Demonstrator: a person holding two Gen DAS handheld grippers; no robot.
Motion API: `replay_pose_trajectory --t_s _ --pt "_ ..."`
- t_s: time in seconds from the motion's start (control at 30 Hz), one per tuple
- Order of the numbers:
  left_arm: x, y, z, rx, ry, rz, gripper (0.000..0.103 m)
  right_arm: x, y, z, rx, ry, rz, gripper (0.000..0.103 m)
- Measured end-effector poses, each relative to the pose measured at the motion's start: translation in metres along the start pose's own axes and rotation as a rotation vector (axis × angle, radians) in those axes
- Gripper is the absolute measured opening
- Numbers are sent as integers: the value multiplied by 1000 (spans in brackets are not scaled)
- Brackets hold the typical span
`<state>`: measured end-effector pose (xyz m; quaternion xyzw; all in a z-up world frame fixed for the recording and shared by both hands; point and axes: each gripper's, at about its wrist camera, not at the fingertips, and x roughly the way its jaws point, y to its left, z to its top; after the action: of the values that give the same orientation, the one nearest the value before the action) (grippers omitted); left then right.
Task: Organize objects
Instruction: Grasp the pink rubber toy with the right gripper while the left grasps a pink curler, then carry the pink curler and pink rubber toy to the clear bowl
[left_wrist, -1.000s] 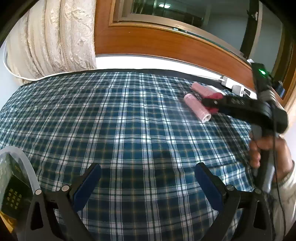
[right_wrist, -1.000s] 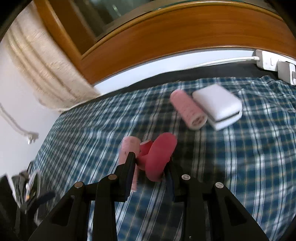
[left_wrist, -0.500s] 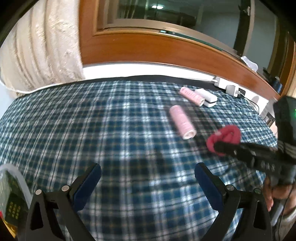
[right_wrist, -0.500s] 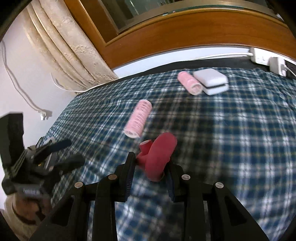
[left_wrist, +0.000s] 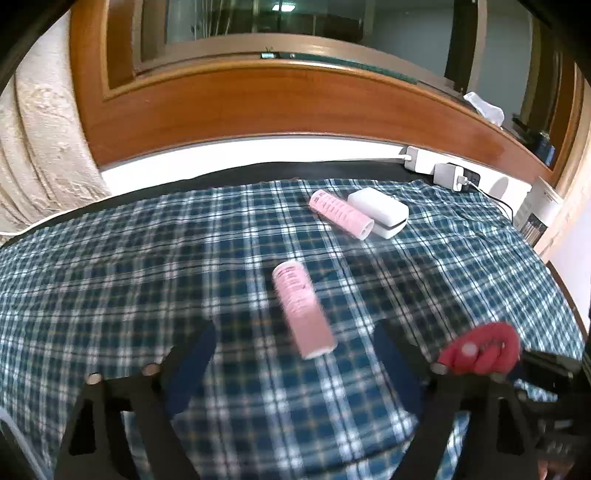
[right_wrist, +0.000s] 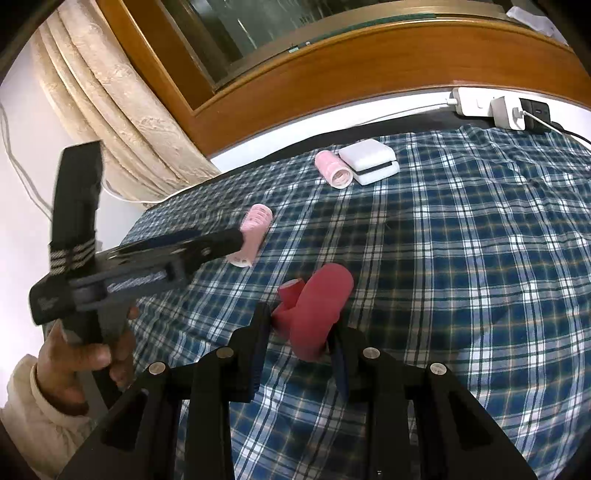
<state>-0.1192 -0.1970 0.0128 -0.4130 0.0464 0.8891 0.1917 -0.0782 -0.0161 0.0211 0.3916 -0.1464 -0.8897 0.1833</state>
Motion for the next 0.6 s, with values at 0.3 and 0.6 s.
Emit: replay_pose_trajectory --t_s 0.3,0.6 --pt "38 -3 10 -21 66 3 58 2 -4 -1 25 0 0 32" --pt "45 -3 9 -14 41 53 28 2 1 -2 18 0 11 32"
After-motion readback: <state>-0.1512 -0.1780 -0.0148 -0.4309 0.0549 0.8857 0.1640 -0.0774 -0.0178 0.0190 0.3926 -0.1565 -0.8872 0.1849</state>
